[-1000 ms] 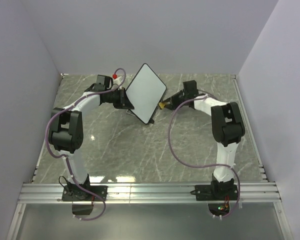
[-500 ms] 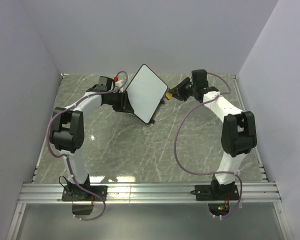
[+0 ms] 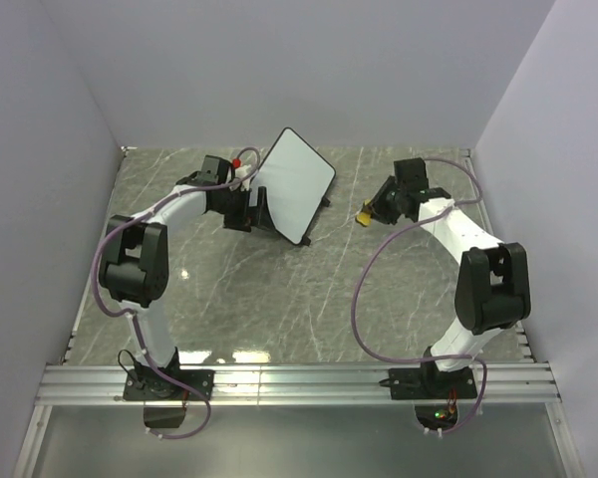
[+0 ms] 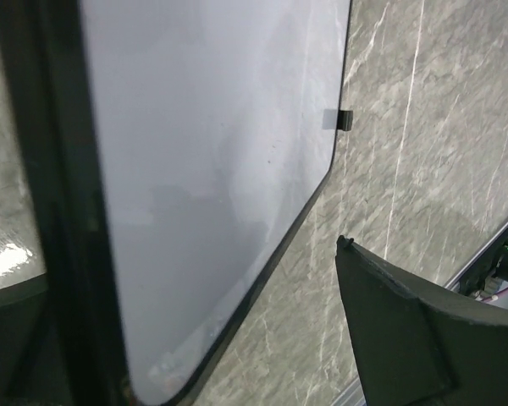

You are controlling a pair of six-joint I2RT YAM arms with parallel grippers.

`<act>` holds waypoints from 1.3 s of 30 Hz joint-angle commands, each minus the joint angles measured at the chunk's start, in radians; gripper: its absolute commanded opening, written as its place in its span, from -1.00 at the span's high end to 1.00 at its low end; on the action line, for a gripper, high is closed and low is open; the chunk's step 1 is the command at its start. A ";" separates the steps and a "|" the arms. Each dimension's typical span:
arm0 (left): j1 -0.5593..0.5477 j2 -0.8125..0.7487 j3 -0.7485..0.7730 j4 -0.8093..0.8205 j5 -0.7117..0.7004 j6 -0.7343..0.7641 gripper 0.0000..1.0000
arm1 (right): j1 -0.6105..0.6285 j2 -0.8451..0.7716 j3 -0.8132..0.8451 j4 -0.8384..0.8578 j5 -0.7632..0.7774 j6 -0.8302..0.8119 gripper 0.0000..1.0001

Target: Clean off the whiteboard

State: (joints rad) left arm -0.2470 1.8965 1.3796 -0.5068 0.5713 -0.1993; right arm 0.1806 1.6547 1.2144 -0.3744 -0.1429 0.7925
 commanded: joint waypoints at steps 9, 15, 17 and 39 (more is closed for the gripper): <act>-0.023 -0.131 0.010 -0.047 -0.063 -0.034 -0.99 | 0.005 -0.030 -0.141 0.020 0.101 -0.099 -0.78; -0.023 -0.185 0.003 -0.042 -0.145 -0.048 -0.99 | 0.010 -0.047 -0.109 0.028 0.083 -0.122 -0.99; -0.021 -0.200 0.004 -0.052 -0.171 -0.055 -0.99 | 0.011 -0.073 -0.090 0.022 0.078 -0.133 -0.99; 0.140 -0.724 -0.240 0.114 -0.517 -0.204 -0.99 | 0.076 -0.710 -0.093 -0.119 0.020 -0.309 -0.99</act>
State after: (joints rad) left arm -0.1116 1.2060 1.1519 -0.4534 0.0990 -0.3836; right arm 0.2584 0.9497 1.1656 -0.4290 -0.1486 0.5308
